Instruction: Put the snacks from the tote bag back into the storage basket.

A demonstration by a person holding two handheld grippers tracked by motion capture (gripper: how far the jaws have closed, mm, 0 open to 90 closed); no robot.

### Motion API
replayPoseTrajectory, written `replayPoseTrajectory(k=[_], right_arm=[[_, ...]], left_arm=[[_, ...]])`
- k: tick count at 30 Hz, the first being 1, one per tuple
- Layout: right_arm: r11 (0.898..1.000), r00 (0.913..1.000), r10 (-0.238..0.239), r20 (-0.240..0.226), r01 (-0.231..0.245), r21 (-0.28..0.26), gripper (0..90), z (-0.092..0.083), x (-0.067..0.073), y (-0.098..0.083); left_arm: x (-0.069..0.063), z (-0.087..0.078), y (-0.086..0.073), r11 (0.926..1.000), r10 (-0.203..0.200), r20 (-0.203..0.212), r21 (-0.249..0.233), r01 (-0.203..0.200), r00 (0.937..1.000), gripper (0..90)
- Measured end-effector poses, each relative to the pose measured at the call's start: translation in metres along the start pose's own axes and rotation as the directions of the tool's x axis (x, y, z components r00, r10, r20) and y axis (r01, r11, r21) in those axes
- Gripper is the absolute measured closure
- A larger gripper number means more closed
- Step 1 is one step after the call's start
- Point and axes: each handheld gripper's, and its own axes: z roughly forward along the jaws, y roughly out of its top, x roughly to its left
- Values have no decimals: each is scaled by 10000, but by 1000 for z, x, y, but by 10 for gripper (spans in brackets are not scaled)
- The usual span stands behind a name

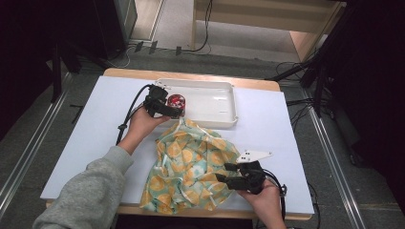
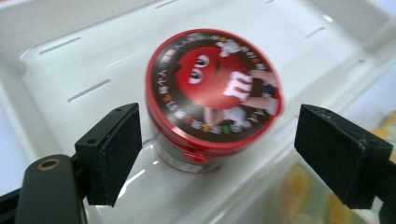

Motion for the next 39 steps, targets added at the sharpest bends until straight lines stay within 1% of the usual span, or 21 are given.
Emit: replayPoseTrajectory(k=[3,7,10,11,13,16,17,19,20,22,23,24,25,26,27,28,29,32,33,37,39], right_arm=[[10000,10000,-34,1,34,15,461,1,0,0],[10000,10000,-24,7,24,60,461,1,0,0],[10000,10000,0,-9,0,43,461,0,0,0],[10000,10000,-2,-7,3,40,461,0,0,0],[10000,10000,-23,0,23,32,461,0,0,0],[10000,10000,-22,-8,22,29,461,0,0,0],[10000,10000,2,-13,-2,41,461,0,0,0],[10000,10000,10,-18,-10,51,461,1,0,0],[10000,10000,15,-33,-15,60,461,1,0,0],[10000,10000,14,-22,-14,62,461,1,0,0],[10000,10000,4,-15,-4,59,461,1,1,0],[10000,10000,-22,-26,22,36,461,1,1,0],[10000,10000,-18,-31,18,24,461,1,1,0],[10000,10000,-24,-24,24,23,461,1,1,0],[10000,10000,-15,-14,15,25,461,1,1,0],[10000,10000,1,-15,-1,42,461,0,1,0],[10000,10000,-17,-30,17,22,463,1,1,0],[10000,10000,-48,-54,48,28,467,1,1,0],[10000,10000,-50,-62,50,32,469,1,1,0],[10000,10000,-60,-61,60,54,472,1,1,0],[10000,9999,-72,-73,73,49,473,1,1,0]], left_arm=[[-2,-7,1,9999,95,128,-55,-94,9999,155],[-5,-17,2,9995,311,143,-23,-310,9994,167],[-5,-24,2,9991,406,135,-94,-405,9991,225],[-5,-27,1,9991,406,188,-119,-404,9990,244],[-3,-31,1,9992,315,316,-237,-308,9990,306],[0,-36,-1,9986,298,371,-453,-281,9989,389],[2,-38,-2,9987,236,464,-464,-214,9986,416],[3,-39,-5,9987,256,472,-442,-235,9986,470],[3,-39,-6,9985,336,603,-444,-310,9976,541],[4,-39,-9,9982,470,566,-388,-449,9973,608],[3,-38,-11,9980,477,609,-432,-451,9970,642],[4,-38,-11,9980,562,645,-343,-540,9963,697],[5,-38,-12,9980,567,711,-329,-545,9959,729],[5,-37,-13,9980,567,815,-307,-544,9951,803],[6,-37,-14,9978,629,737,-237,-613,9953,818],[5,-36,-15,9978,625,711,-260,-608,9955,852],[6,-34,-16,9976,693,755,-146,-684,9947,884],[8,-28,-19,9982,592,741,-17,-592,9955,900],[8,-27,-20,9982,599,671,20,-601,9960,900],[8,-24,-22,9981,611,660,-3,-612,9960,900],[8,-22,-22,9984,556,587,-53,-554,9967,900]])
